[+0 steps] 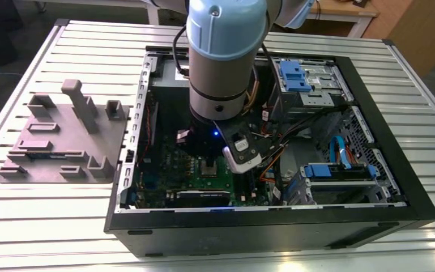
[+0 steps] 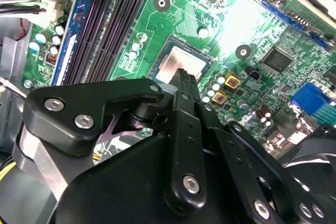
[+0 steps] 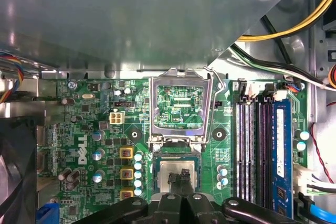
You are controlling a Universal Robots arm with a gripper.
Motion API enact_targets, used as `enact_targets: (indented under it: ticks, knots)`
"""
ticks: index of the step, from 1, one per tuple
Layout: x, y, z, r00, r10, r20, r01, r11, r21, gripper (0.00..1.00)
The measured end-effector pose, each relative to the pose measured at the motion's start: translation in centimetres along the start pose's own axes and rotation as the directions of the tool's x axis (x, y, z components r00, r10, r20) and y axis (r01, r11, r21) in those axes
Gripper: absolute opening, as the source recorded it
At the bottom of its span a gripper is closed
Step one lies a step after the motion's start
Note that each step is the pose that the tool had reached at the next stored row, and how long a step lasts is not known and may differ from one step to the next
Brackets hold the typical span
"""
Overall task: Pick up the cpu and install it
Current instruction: 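Close the cpu cover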
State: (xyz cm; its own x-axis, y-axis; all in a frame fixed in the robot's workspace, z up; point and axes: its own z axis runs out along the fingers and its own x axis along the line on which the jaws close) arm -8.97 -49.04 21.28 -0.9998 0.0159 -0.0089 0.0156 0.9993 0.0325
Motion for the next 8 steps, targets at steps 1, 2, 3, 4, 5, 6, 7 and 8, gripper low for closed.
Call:
enact_targets:
  ticks: [1, 2, 3, 4, 5, 6, 7, 8]
  knots:
    - [0.00, 0.00, -0.03, 1.0000, 0.000, 0.0000, 0.000, 1.0000, 0.0001, 0.10]
    - [0.00, 0.00, -0.06, 1.0000, 0.000, -0.0001, 0.000, 1.0000, 0.0002, 0.10]
    - [0.00, 0.00, -0.08, 1.0000, 0.000, -0.0001, 0.000, 1.0000, 0.0003, 0.10]
    - [0.00, 0.00, -0.10, 1.0000, 0.000, 0.0000, 0.000, 1.0000, 0.0001, 0.10]
    - [0.00, 0.00, -0.12, 1.0000, 0.000, -0.0001, 0.000, 1.0000, 0.0001, 0.10]
    - [0.00, 0.00, -0.15, 1.0000, 0.000, -0.0001, 0.000, 1.0000, 0.0003, 0.10]
    - [0.00, 0.00, -0.18, 1.0000, 0.000, -0.0002, 0.000, 1.0000, 0.0004, 0.10]
    - [0.00, 0.00, -0.22, 1.0000, 0.000, -0.0002, 0.000, 1.0000, 0.0004, 0.10]
